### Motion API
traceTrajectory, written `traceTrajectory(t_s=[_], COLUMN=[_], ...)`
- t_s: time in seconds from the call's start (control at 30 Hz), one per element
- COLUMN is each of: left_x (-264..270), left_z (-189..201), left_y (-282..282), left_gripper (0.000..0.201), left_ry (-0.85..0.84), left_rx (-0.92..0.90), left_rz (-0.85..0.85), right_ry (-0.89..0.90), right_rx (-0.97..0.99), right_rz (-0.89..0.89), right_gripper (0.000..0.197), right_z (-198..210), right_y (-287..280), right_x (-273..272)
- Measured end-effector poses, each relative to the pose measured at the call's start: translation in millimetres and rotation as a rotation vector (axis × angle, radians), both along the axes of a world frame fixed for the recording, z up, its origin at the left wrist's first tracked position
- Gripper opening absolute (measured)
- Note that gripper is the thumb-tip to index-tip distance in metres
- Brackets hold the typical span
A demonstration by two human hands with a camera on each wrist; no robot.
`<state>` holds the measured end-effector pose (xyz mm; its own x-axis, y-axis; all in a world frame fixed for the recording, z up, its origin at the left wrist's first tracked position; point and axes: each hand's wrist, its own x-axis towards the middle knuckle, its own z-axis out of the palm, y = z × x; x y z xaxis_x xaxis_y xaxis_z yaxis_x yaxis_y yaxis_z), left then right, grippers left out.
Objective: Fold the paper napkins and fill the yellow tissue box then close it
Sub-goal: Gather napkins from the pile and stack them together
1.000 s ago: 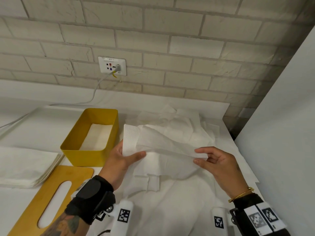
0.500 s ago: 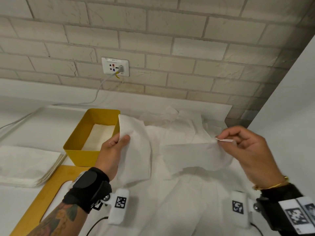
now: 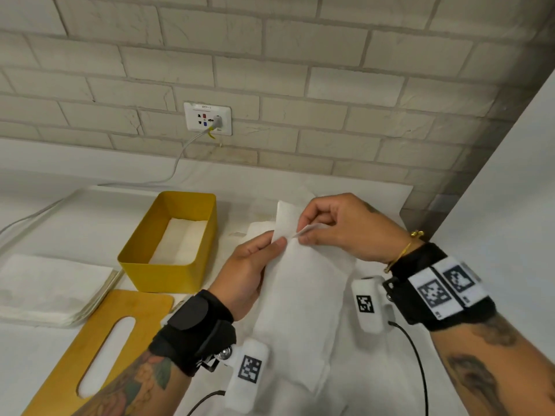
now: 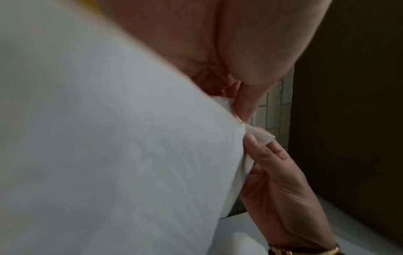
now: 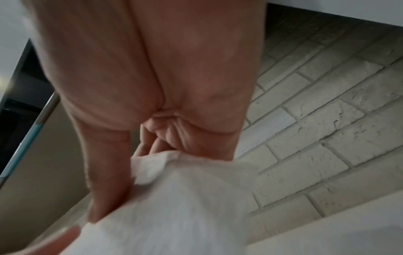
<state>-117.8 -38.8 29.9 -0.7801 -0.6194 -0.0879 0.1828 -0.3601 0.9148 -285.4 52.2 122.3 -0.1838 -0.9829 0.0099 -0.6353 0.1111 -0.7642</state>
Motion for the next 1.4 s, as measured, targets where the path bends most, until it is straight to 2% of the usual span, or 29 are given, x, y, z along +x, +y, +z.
traceTrajectory(t_s=[0.17,0.37,0.43,0.5,0.57,0.63,0.7,0.83,0.9,0.97,1.03,1.1,1.23,1.4], left_x=[1,6,5,3,-1,-2,-2,-1,-3,-5,-7,-6,-1,-3], left_z=[-12,-16,-17,-17,-17,-17,-18,-19,-16,-12,-9,-8,-7,-6], left_y=[5,3,4,8,10,8,3,-4,-4,0,3,5,4,7], left_gripper=[0.04,0.044,0.043,0.039,0.033,0.036,0.033,0.027,0.028,0.029,0.028,0.04,0.044,0.049], left_ry=[-0.019,0.055,0.08,0.071,0.034,-0.004,-0.029,-0.016,-0.022,-0.015,0.018,0.045,0.028,-0.016], left_rx=[-0.059,0.037,0.071,0.08,0.09,0.096,0.077,0.074,0.08,0.079,0.068,0.076,0.158,0.054], left_rz=[-0.022,0.036,0.051,0.048,0.05,0.085,0.115,0.122,0.124,0.12,0.091,0.06,0.062,0.051], right_ry=[0.011,-0.464,-0.58,-0.63,-0.629,-0.614,-0.628,-0.734,-0.76,-0.729,-0.661,-0.625,-0.639,-0.623], right_rx=[-0.048,-0.037,-0.12,-0.228,-0.314,-0.363,-0.412,-0.434,-0.419,-0.405,-0.388,-0.383,-0.412,-0.407], right_rz=[-0.129,-0.214,-0.295,-0.415,-0.496,-0.506,-0.484,-0.286,-0.24,-0.292,-0.374,-0.448,-0.529,-0.57], right_gripper=[0.011,0.052,0.05,0.035,0.018,0.01,0.015,0.046,0.037,0.02,0.012,0.009,0.003,0.004], right_z=[-18,-52,-67,-82,-93,-96,-90,-70,-66,-68,-73,-79,-87,-87], right_y=[-3,24,30,32,32,35,43,59,57,47,37,30,25,22], right_x=[0,-12,-4,5,11,15,16,12,14,16,20,20,20,24])
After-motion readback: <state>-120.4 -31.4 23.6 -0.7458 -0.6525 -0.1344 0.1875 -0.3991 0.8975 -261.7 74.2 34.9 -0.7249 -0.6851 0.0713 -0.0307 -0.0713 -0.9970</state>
